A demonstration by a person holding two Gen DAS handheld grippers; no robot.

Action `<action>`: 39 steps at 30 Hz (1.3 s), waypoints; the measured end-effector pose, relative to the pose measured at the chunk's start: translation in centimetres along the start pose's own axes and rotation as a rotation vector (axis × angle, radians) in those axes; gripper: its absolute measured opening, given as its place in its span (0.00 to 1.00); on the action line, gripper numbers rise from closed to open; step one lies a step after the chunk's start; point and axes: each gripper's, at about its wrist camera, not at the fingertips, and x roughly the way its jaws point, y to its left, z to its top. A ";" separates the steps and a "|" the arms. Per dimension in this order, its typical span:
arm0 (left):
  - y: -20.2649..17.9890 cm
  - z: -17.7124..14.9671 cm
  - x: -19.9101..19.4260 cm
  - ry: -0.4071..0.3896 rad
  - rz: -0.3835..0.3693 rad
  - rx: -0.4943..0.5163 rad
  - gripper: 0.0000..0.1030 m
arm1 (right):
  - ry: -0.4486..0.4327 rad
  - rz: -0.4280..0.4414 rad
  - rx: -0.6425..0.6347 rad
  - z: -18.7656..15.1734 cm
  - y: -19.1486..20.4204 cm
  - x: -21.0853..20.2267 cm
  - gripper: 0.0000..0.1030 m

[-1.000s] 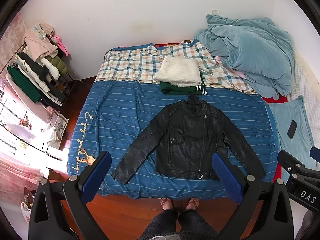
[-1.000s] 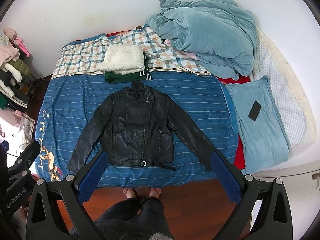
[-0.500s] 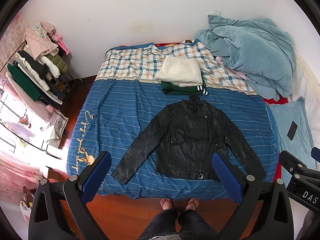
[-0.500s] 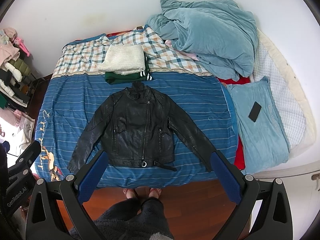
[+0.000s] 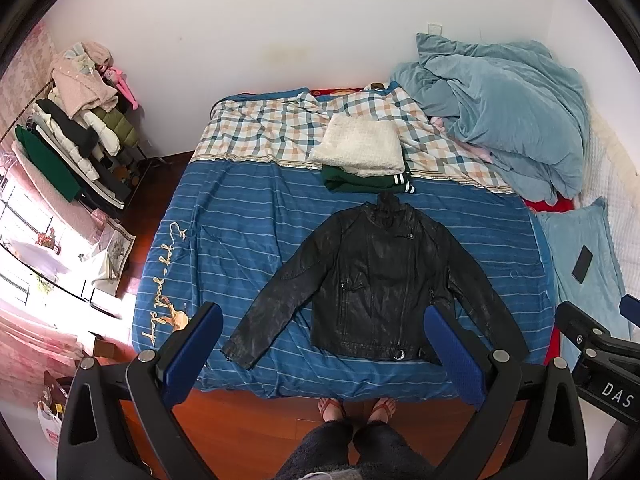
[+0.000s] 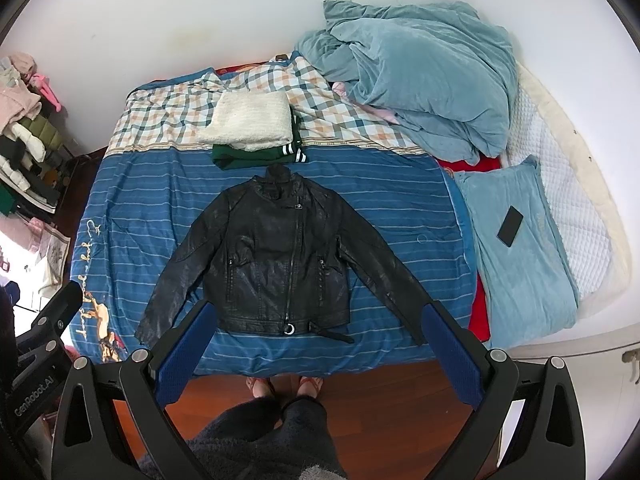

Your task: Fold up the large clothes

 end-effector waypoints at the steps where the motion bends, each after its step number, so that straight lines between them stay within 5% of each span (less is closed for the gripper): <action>1: 0.1 0.0 0.0 0.000 0.000 0.001 1.00 | -0.001 -0.001 0.000 0.0 0.0 0.0 1.00; 39: 1.7 0.5 0.6 -0.009 -0.037 0.013 1.00 | 0.008 -0.005 0.025 0.8 0.0 -0.6 1.00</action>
